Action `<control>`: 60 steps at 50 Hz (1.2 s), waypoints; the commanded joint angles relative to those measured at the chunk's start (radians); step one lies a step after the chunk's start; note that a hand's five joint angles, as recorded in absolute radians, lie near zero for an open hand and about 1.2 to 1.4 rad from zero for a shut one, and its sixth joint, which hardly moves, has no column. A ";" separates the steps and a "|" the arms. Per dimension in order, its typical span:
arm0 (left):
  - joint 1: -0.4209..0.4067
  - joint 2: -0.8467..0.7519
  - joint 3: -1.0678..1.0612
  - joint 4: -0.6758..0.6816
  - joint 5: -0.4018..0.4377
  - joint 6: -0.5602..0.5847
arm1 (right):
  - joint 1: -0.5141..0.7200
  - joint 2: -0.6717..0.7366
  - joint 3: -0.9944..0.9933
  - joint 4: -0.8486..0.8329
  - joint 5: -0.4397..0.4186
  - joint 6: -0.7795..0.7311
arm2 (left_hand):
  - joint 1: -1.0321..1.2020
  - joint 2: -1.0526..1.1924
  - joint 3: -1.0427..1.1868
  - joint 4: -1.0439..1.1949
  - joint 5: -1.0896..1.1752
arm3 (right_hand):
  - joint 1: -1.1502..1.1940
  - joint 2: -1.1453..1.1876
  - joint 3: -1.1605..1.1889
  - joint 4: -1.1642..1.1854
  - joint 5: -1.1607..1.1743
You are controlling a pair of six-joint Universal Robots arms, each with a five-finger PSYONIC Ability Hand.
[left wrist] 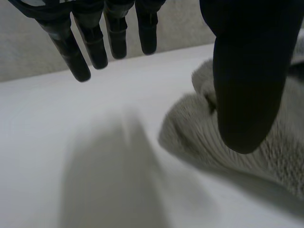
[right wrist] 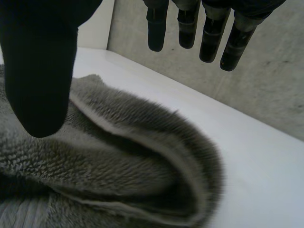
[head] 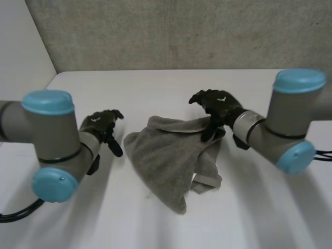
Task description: Fold the towel.
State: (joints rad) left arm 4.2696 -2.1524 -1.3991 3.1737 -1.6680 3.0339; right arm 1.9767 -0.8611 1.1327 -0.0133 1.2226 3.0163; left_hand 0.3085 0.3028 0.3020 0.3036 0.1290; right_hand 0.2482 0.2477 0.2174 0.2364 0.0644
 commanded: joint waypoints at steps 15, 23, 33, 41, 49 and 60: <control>-0.062 -0.164 0.062 0.202 0.083 0.009 | 0.067 0.151 -0.159 -0.221 0.118 -0.042 | 0.858 0.864 0.865 0.863 0.863 | 1.148 1.149 1.179 1.160 1.157; -0.082 -0.126 0.113 0.319 0.082 0.023 | 0.065 0.079 -0.166 -0.399 0.124 -0.054 | 1.088 1.093 1.094 1.093 1.093 | 1.148 1.149 1.179 1.160 1.157; -0.073 0.097 0.074 0.637 -0.022 0.102 | 0.056 -0.110 -0.035 -0.708 0.167 -0.034 | 1.088 1.093 1.094 1.093 1.093 | 1.148 1.149 1.179 1.160 1.157; -0.077 0.175 -0.086 0.595 -0.009 0.212 | 0.053 -0.197 0.030 -0.309 0.016 -0.040 | 1.088 1.093 1.094 1.093 1.093 | 1.148 1.149 1.179 1.160 1.157; -0.008 0.180 -0.317 0.365 -0.022 0.362 | 0.048 -0.179 0.065 0.105 -0.225 -0.134 | 1.088 1.093 1.094 1.093 1.093 | 1.148 1.149 1.179 1.160 1.157; -0.053 0.192 -0.399 0.199 -0.019 0.367 | 0.054 -0.059 0.114 0.213 -0.236 -0.329 | 0.345 0.351 0.352 0.350 0.350 | 1.148 1.149 1.179 1.160 1.157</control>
State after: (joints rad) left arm 4.2510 -1.9689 -1.7870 3.4532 -1.6882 3.4082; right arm 2.0255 -0.9552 1.2305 0.1927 0.9764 2.7305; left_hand 0.8748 0.8836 0.8845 0.8992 0.7263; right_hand 1.0658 1.1672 1.1875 1.1969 0.8979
